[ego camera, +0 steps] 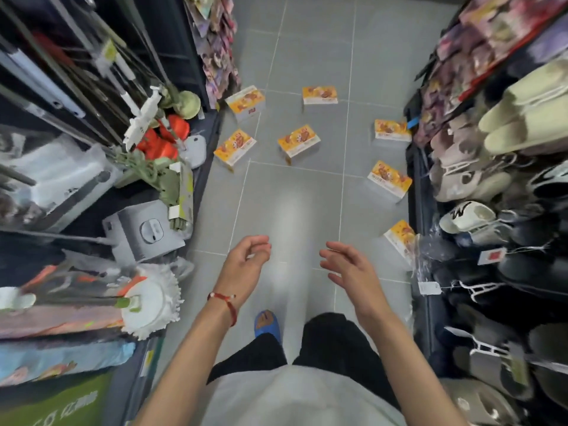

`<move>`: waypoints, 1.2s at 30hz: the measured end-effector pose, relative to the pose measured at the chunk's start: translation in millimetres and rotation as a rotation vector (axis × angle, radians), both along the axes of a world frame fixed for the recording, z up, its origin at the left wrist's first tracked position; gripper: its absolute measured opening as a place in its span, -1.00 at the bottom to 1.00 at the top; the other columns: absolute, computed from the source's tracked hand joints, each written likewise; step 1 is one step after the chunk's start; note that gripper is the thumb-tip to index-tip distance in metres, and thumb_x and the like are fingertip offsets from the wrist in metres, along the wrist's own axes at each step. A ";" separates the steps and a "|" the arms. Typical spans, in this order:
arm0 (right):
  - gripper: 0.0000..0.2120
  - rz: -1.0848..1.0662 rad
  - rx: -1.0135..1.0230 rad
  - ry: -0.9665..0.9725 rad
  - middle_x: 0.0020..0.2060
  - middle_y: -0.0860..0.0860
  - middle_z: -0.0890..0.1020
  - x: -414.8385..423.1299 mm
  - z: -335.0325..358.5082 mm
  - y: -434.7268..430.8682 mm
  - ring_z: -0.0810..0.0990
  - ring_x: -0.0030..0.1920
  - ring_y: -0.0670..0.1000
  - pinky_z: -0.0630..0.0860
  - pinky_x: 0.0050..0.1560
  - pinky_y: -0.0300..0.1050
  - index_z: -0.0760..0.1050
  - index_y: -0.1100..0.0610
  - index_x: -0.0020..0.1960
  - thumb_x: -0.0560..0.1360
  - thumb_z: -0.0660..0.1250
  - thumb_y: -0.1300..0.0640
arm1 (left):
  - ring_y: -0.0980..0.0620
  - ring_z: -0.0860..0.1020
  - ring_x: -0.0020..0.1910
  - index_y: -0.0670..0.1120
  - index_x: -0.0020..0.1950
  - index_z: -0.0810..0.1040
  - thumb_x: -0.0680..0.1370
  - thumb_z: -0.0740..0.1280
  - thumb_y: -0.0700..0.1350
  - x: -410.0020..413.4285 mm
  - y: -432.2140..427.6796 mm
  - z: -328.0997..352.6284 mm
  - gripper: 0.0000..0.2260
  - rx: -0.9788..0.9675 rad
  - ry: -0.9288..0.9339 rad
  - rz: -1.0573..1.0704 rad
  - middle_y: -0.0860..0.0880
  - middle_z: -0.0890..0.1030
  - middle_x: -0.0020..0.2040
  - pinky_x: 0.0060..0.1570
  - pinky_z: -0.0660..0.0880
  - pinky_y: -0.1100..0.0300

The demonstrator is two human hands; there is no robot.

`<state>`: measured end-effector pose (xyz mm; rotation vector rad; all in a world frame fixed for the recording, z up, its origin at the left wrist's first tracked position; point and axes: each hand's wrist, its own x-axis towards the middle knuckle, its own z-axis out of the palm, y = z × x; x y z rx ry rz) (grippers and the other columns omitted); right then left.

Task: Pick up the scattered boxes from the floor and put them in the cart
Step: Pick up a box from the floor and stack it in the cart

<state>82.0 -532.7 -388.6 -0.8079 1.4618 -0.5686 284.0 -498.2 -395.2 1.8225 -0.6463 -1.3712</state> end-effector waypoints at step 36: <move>-0.74 0.194 0.181 0.181 0.17 0.03 0.67 128.3 -87.1 -749.9 0.65 0.12 -0.04 0.53 0.10 -0.19 0.53 0.07 0.35 0.67 0.26 0.12 | -0.02 0.62 0.07 -0.06 0.17 0.60 0.62 0.29 -0.20 127.6 -729.8 -110.4 -0.83 0.260 0.059 0.116 -0.03 0.65 0.06 -0.03 0.48 0.23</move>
